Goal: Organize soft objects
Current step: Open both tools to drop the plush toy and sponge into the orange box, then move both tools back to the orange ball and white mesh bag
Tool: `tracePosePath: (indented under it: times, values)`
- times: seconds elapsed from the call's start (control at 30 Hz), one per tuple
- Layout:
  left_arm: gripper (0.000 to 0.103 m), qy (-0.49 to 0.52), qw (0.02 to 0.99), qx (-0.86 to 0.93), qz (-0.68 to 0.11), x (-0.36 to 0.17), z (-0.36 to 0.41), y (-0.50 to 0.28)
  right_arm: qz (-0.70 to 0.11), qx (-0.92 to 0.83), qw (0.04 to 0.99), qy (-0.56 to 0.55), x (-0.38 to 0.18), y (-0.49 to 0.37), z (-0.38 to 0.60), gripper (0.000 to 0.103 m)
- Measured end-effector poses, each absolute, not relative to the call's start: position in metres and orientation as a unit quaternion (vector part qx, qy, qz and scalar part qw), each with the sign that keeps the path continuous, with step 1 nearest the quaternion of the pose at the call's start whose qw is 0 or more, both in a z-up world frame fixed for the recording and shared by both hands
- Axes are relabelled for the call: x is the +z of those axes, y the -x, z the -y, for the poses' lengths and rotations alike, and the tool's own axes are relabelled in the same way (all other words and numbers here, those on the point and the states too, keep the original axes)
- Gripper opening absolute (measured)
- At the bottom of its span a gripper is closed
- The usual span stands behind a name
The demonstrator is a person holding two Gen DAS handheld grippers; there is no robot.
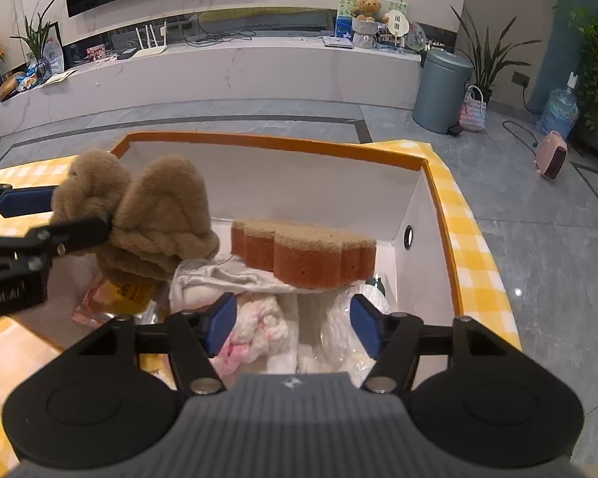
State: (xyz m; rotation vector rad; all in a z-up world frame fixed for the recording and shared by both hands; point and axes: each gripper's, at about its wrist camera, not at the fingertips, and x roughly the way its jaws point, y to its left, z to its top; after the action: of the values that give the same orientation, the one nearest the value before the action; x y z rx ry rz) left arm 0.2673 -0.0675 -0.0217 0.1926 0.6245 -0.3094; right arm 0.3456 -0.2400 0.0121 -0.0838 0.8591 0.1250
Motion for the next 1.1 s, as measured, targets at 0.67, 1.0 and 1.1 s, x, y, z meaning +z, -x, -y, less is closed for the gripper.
tracePosePath:
  times: [0.67,1.0,1.1]
  values:
    - [0.088,-0.075,0.954,-0.185,-0.222,0.035,0.052,-0.183,-0.34,0.087,0.937,0.003,0.078,-0.24,0.226,0.076]
    - [0.088,-0.037,0.954,-0.177,-0.24,0.03,0.022,-0.132,-0.286,0.097,0.953,-0.019,0.076,-0.166,0.192,0.084]
    - [0.088,-0.017,0.951,-0.17,-0.259,0.024,0.006,-0.123,-0.287,0.105,0.952,-0.022,0.068,-0.148,0.179,0.084]
